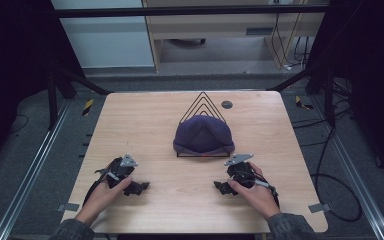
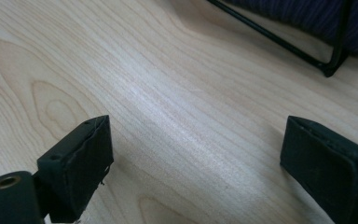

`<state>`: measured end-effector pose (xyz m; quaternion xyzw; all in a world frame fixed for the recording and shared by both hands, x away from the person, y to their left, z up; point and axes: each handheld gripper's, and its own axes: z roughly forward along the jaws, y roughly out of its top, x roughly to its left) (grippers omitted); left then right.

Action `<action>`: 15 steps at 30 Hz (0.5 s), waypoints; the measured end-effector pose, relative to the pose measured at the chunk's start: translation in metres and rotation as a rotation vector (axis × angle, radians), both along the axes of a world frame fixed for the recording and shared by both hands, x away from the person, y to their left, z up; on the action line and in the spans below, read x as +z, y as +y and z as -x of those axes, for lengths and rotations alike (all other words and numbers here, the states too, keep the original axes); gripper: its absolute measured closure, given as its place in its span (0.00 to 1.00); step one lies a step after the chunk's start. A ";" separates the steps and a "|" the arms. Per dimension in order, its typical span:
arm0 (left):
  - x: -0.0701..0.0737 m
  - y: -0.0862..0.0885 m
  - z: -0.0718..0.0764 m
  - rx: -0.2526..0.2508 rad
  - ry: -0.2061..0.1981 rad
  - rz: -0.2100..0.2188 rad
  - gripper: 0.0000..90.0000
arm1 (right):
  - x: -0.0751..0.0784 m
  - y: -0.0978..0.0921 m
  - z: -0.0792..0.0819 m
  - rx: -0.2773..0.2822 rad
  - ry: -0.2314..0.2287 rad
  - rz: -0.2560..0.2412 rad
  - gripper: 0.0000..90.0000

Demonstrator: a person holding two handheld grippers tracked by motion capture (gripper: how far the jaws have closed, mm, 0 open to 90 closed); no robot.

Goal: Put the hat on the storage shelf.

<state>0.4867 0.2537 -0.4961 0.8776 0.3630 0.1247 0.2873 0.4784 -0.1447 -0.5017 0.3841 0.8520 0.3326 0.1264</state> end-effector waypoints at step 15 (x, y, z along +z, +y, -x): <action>-0.004 0.002 0.004 -0.012 -0.035 0.023 0.00 | -0.011 0.006 0.009 -0.022 -0.098 -0.019 0.03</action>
